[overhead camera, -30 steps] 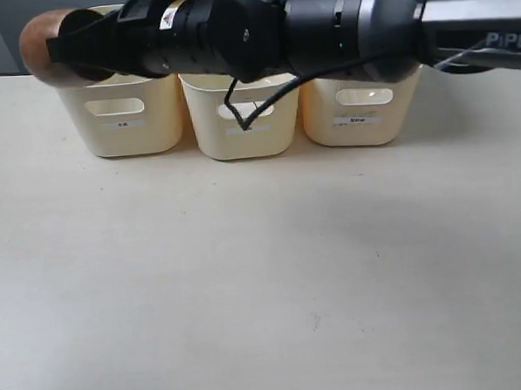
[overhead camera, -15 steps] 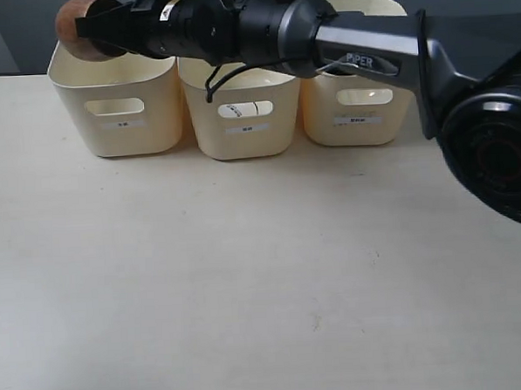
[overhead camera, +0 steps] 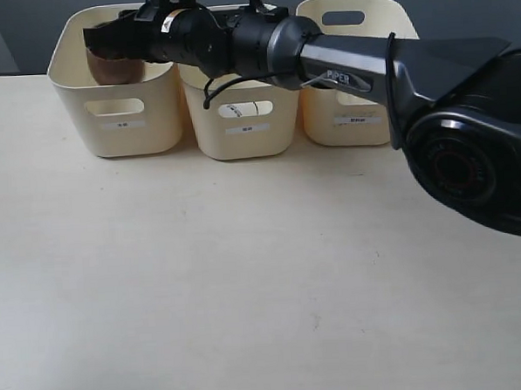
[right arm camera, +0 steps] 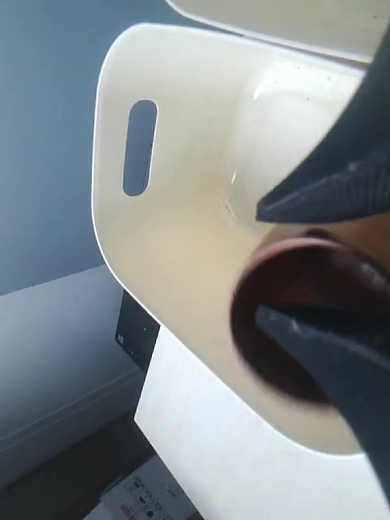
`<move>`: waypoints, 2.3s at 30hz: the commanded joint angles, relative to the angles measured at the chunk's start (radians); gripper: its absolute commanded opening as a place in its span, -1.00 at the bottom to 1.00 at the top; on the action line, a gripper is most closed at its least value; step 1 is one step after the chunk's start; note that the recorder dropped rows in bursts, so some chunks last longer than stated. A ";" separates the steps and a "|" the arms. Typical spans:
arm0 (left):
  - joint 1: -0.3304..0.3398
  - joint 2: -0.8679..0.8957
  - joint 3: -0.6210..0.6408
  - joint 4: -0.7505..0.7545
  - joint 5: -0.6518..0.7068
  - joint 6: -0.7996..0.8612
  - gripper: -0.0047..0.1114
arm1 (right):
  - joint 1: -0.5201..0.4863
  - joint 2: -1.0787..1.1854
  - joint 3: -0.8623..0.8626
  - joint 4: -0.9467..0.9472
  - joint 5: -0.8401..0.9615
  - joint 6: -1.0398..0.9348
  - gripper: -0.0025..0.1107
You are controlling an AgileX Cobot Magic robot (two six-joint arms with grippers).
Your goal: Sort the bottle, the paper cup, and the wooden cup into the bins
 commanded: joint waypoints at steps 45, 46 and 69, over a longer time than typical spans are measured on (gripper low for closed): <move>-0.003 -0.005 0.001 -0.001 -0.001 -0.002 -0.92 | -0.005 -0.522 -0.009 -0.224 1.050 -0.026 0.05; -0.003 -0.005 0.001 -0.001 -0.001 -0.002 -0.92 | -0.005 -0.546 -0.009 -0.229 1.072 -0.026 0.05; -0.003 -0.005 0.001 -0.001 -0.001 -0.002 -0.92 | -0.005 -1.235 0.282 -0.389 1.173 0.033 0.05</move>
